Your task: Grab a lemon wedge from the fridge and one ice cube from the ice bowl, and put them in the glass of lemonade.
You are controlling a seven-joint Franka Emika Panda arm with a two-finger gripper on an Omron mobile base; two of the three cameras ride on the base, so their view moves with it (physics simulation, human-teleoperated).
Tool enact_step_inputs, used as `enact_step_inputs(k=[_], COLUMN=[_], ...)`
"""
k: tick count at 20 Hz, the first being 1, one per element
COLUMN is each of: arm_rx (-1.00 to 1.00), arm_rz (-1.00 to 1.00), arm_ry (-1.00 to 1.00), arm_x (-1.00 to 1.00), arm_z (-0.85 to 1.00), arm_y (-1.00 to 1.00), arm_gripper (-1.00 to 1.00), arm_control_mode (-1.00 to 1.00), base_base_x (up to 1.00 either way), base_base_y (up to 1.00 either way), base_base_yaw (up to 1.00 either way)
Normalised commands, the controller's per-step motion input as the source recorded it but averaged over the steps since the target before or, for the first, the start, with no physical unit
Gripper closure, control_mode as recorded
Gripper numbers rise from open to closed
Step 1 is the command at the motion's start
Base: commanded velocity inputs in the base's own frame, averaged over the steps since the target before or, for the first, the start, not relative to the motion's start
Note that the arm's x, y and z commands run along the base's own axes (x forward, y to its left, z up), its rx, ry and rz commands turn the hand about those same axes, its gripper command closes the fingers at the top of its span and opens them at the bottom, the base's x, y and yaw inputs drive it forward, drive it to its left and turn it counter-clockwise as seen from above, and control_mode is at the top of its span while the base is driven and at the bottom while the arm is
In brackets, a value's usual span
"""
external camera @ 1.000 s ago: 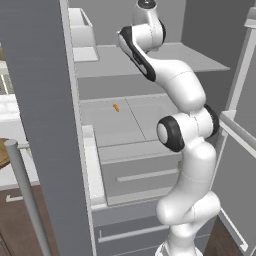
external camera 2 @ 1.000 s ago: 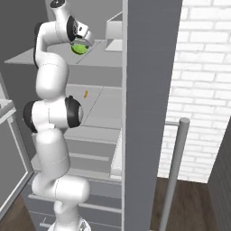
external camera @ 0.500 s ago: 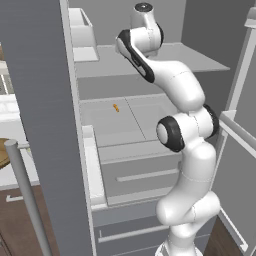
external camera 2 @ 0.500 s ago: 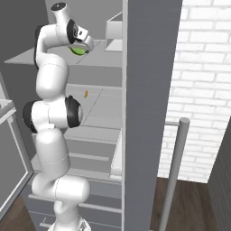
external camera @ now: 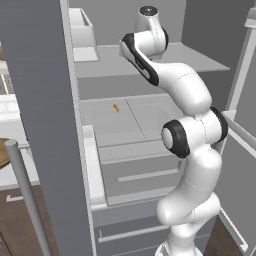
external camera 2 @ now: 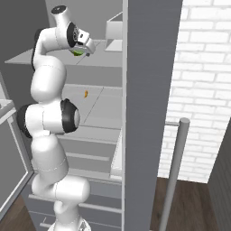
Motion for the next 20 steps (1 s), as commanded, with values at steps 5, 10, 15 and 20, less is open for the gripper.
enact_step_inputs(k=[5,10,15,20], arm_rx=[0.0,-0.01,-0.04,-0.02], arm_rz=[0.0,0.09,0.12,0.04], arm_ry=[0.0,0.0,0.01,0.0], arm_x=[-0.03,0.01,0.09,0.01], arm_z=[0.0,0.0,0.0,-0.01], arm_y=[0.0,0.14,0.05,-0.02], arm_gripper=[-1.0,-1.0,-1.0,-1.0], arm_control_mode=[-1.0,-1.0,-1.0,-1.0], base_base_x=[0.0,0.0,0.0,0.0], base_base_y=[0.0,0.0,0.0,0.0], base_base_yaw=[0.0,0.0,0.0,0.0])
